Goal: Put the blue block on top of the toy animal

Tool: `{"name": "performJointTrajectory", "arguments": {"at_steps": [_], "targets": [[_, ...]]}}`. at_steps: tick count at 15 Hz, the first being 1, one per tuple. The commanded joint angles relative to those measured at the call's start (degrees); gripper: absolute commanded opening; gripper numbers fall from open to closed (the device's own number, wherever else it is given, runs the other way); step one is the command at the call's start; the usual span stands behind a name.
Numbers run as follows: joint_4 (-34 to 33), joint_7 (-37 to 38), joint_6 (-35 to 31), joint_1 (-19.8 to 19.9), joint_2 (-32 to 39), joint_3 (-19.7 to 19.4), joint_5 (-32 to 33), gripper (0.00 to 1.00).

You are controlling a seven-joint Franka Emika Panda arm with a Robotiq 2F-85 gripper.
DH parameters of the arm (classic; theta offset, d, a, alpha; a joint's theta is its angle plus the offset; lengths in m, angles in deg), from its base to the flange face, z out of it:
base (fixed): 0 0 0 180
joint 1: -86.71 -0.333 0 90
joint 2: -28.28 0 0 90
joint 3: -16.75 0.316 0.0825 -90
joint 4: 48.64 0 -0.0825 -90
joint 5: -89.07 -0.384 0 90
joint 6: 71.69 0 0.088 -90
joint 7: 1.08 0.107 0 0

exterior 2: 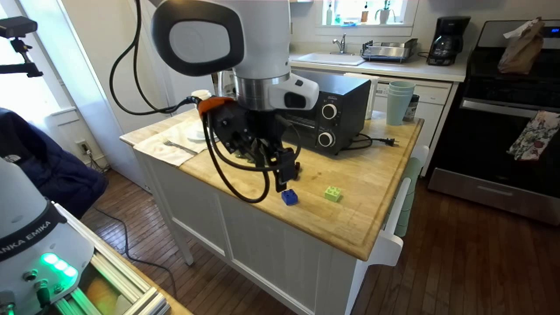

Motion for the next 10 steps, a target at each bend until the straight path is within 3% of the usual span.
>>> {"name": "performJointTrajectory", "arguments": {"at_steps": [1,2,10], "targets": [[-3.7,-5.6,-0.5,1.3,5.6,0.6,-3.7,1.00],[-1.0,-2.4,-0.1,1.3,1.9,1.0,-1.0,1.00],[-3.0,-3.4,-0.2,1.8,4.8,1.3,-1.5,1.00]]}}
